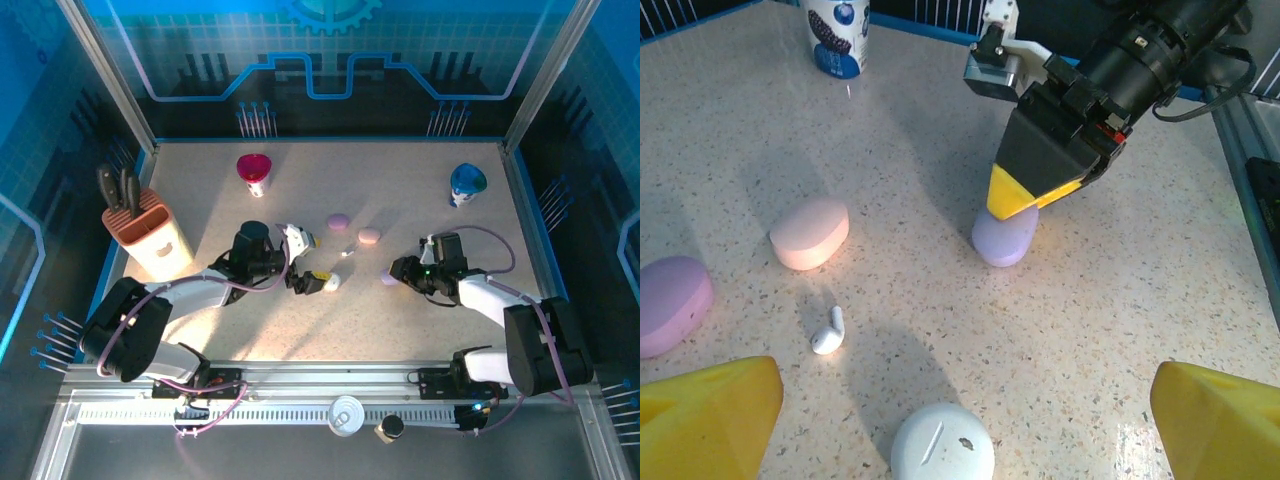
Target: Insert the wireless bluetooth earbuds into the charging case
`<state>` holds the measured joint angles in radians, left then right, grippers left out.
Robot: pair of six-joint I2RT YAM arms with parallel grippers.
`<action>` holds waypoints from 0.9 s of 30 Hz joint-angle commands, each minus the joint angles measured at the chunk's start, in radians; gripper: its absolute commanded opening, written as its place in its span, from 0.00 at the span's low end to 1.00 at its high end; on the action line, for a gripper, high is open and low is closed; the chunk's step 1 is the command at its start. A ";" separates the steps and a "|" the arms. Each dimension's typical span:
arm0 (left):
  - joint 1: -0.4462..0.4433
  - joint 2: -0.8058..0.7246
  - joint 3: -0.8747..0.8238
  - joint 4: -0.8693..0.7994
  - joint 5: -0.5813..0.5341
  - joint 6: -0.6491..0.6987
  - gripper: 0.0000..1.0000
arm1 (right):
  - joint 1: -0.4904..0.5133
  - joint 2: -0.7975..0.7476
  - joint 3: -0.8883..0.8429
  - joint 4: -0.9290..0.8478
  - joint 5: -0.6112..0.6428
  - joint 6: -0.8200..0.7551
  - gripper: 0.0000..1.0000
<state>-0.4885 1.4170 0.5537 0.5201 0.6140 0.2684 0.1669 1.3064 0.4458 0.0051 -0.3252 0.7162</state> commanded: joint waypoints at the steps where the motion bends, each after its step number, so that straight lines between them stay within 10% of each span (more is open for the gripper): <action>1: -0.008 -0.015 0.056 -0.082 -0.083 -0.038 0.95 | 0.003 -0.051 0.018 -0.045 0.056 -0.060 0.56; 14: 0.084 0.009 0.119 -0.185 -0.359 -0.304 0.99 | 0.391 -0.042 0.286 -0.199 0.148 -0.838 0.80; 27: 0.220 -0.016 0.056 -0.075 -0.249 -0.479 0.99 | 0.615 0.290 0.464 -0.256 0.167 -1.321 0.84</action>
<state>-0.2768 1.4231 0.6300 0.4126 0.3344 -0.1810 0.7563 1.5459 0.8478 -0.2207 -0.1635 -0.4778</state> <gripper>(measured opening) 0.992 0.840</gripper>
